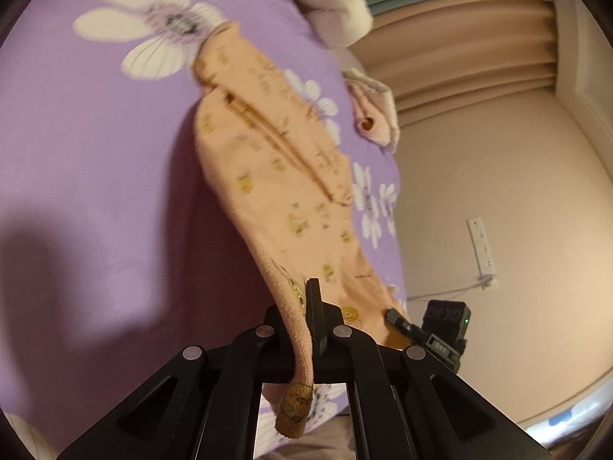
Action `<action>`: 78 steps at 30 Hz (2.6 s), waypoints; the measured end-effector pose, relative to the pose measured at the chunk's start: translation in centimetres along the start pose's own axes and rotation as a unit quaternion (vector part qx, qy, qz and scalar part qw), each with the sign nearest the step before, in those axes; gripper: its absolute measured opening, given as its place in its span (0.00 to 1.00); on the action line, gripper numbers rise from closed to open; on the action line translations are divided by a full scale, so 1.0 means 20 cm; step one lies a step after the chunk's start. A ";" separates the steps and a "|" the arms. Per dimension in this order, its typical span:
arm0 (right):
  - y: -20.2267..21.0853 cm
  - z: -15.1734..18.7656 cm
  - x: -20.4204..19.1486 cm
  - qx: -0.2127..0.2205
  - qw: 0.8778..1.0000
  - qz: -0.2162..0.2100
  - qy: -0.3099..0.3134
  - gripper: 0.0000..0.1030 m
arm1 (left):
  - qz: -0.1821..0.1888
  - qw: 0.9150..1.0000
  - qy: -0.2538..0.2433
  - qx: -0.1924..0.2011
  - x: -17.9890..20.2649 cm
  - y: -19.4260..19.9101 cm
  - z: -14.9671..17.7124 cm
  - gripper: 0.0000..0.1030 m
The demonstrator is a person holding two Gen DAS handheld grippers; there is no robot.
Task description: Fold small clothes
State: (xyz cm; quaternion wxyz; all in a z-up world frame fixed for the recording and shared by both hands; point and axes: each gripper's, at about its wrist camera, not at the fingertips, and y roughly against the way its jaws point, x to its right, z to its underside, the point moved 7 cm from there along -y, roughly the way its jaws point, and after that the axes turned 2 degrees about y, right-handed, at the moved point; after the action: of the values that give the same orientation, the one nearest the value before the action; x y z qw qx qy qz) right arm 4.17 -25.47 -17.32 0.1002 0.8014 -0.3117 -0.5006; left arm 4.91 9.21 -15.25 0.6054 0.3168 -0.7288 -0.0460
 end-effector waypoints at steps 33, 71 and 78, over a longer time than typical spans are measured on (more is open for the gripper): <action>0.21 -0.53 -0.21 0.151 0.986 -0.007 0.070 0.05 | 0.071 0.991 -0.060 0.099 0.34 0.05 -0.46 0.00; -0.08 -1.14 0.20 0.136 0.988 0.067 -0.018 0.05 | 0.009 0.994 0.023 0.102 0.07 -0.35 -1.10 0.00; -0.23 -1.23 0.38 0.108 0.989 0.086 -0.051 0.05 | -0.028 0.995 0.055 0.085 -0.06 -0.49 -1.23 0.00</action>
State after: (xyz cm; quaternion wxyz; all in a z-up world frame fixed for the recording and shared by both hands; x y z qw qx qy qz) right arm 29.56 -30.06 -13.34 0.0401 0.7510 -0.4364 -0.4939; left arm 31.45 9.81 -14.23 0.6140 0.3889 -0.6867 0.0167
